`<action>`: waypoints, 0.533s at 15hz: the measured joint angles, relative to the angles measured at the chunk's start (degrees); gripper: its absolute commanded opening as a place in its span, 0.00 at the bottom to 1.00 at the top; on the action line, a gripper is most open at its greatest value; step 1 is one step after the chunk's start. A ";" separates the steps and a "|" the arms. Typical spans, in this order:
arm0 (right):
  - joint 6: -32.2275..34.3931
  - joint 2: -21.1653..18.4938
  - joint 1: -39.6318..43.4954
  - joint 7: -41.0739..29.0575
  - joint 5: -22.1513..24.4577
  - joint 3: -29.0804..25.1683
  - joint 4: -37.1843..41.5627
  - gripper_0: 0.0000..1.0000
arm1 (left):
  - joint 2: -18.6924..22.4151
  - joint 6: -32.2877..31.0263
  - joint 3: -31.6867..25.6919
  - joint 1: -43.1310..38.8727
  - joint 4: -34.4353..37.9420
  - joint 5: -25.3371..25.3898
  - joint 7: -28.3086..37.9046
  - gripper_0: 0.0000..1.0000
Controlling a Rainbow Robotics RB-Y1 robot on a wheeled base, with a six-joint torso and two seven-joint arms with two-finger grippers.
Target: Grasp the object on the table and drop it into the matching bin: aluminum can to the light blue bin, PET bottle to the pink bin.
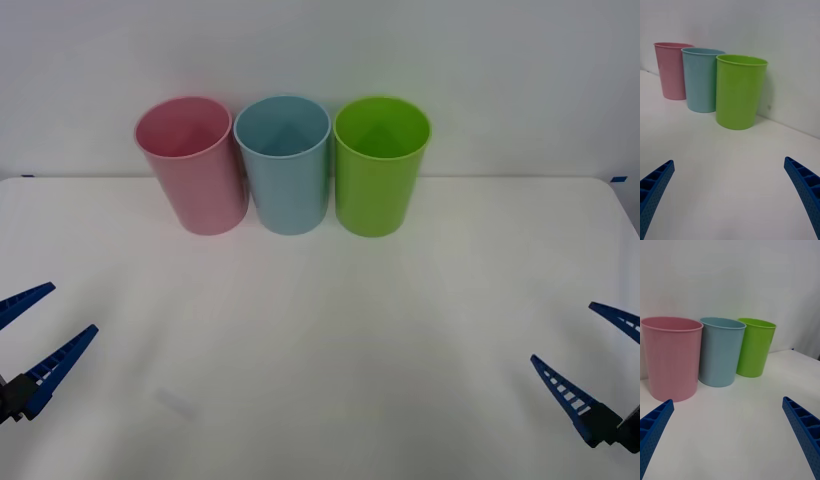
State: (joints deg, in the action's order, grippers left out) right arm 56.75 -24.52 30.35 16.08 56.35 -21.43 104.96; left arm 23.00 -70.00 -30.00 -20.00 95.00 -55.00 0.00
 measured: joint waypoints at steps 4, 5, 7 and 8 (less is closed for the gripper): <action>5.07 0.00 -0.11 -0.58 -0.09 -2.49 -3.91 1.00 | 0.00 0.00 0.00 0.00 0.00 0.00 0.00 1.00; 5.59 0.00 0.17 -0.88 -0.09 -2.95 -4.21 1.00 | 0.00 0.00 0.00 0.00 0.00 0.00 0.00 1.00; 6.02 -0.18 1.05 -1.40 -0.05 -3.42 -4.31 1.00 | 0.00 0.00 0.00 0.00 0.00 0.00 0.00 1.00; 6.09 -0.27 1.46 -1.47 -0.04 -3.47 -4.31 1.00 | 0.00 0.00 0.00 0.00 0.00 0.00 0.00 1.00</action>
State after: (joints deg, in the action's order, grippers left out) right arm 62.84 -24.80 31.81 14.61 56.31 -24.90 100.65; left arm 23.00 -70.00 -30.00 -20.00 95.00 -55.00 0.00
